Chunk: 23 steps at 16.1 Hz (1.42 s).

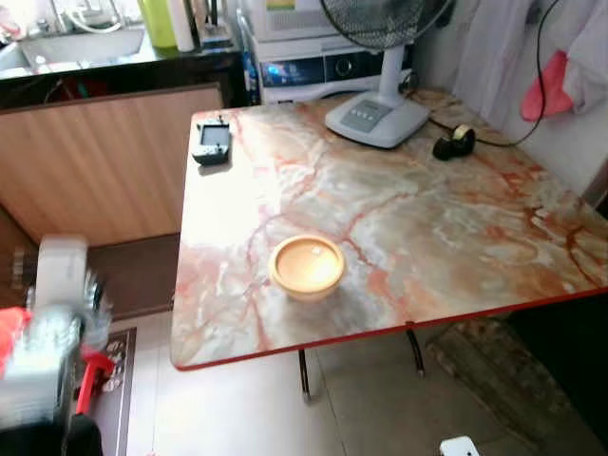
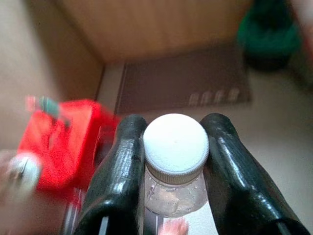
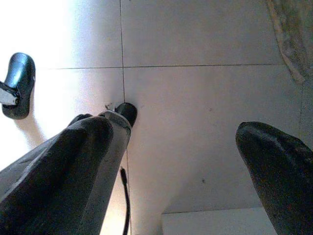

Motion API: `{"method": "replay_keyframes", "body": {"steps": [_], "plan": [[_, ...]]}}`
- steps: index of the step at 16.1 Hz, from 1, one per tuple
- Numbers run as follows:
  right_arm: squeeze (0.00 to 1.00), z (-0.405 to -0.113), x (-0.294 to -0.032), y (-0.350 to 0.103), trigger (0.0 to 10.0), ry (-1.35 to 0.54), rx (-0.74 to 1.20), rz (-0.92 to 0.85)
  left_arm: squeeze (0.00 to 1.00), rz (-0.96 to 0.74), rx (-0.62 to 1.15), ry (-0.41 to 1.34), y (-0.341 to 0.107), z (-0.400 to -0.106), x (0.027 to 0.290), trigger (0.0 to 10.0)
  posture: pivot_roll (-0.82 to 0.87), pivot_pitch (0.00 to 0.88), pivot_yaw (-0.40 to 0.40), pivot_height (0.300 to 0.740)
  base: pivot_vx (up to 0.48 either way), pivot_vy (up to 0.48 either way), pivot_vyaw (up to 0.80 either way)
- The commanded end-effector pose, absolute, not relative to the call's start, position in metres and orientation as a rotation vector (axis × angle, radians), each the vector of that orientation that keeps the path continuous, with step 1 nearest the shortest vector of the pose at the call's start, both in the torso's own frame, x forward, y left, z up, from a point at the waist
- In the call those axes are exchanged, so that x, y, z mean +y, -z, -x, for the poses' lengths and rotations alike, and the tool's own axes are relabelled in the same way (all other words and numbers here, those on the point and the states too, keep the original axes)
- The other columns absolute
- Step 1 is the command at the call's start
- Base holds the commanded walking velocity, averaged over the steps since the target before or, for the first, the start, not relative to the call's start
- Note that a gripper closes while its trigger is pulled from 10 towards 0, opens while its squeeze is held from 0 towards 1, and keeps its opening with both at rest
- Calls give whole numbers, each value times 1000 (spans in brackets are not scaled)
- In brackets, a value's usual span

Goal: Restocking fridge

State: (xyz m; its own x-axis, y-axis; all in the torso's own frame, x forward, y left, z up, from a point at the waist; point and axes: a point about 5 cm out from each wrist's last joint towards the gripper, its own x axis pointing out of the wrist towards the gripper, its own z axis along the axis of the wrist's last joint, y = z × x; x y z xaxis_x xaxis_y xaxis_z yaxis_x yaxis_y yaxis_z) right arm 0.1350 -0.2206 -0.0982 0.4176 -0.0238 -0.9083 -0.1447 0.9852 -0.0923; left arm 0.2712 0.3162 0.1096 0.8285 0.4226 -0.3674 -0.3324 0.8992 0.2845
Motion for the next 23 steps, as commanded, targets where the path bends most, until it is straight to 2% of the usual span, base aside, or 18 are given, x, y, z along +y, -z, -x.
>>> {"method": "replay_keyframes", "body": {"steps": [1, 4, 8, 9, 10, 11, 12, 13, 14, 16, 23], "plan": [[0, -135, -219, 99, 10000, -73, 1137, 154, 0, -211, 451, -438, -92, -264, 321, 10000, 204, 0, 33, 740, 0, 0, 0], [0, -133, -218, 99, 10000, -42, 1135, 138, 0, -199, 626, -392, -13, -228, 311, 10000, 176, 0, 39, 740, 0, 0, 0], [0, -131, -218, 100, 10000, 1, 1136, 98, 0, -162, 863, -387, 48, -184, 292, 10000, 158, 0, 34, 740, 0, 0, 0], [0, -131, -217, 101, 10000, 2, 1139, 97, 0, -200, 883, -332, 56, -179, 283, 10000, 146, 0, 31, 740, 0, 0, 0], [0, -129, -217, 101, 10000, 8, 1141, 90, 0, -474, 830, -247, 54, -185, 274, 10000, 104, 0, 34, 740, 0, 0, 0], [0, -129, -218, 101, 10000, 22, 1137, 77, 0, -429, 779, -238, 51, -191, 268, 10000, 99, 0, 28, 740, 0, 0, 0], [0, -128, -219, 101, 10000, 44, 1129, 50, 0, -307, 802, -230, 56, -190, 260, 10000, 134, 0, 13, 740, 0, 0, 0], [0, -129, -218, 101, 10000, 31, 1136, 57, 0, -193, 891, -200, 70, -178, 249, 10000, 153, 0, 4, 740, 0, 0, 0], [0, -129, -217, 101, 10000, 21, 1143, 69, 0, -172, 942, -218, 76, -169, 248, 10000, 140, 0, 5, 740, 0, 0, 0], [0, -129, -217, 101, 10000, 51, 1127, 42, 0, -211, 1018, -168, 86, -155, 241, 10000, 100, 0, 20, 740, 0, 0, 0], [0, -125, -212, 103, 10000, 103, 1119, -20, 0, -224, 1059, -189, 88, -149, 244, 10000, 103, 0, 40, 740, 0, 0, 0]]}}
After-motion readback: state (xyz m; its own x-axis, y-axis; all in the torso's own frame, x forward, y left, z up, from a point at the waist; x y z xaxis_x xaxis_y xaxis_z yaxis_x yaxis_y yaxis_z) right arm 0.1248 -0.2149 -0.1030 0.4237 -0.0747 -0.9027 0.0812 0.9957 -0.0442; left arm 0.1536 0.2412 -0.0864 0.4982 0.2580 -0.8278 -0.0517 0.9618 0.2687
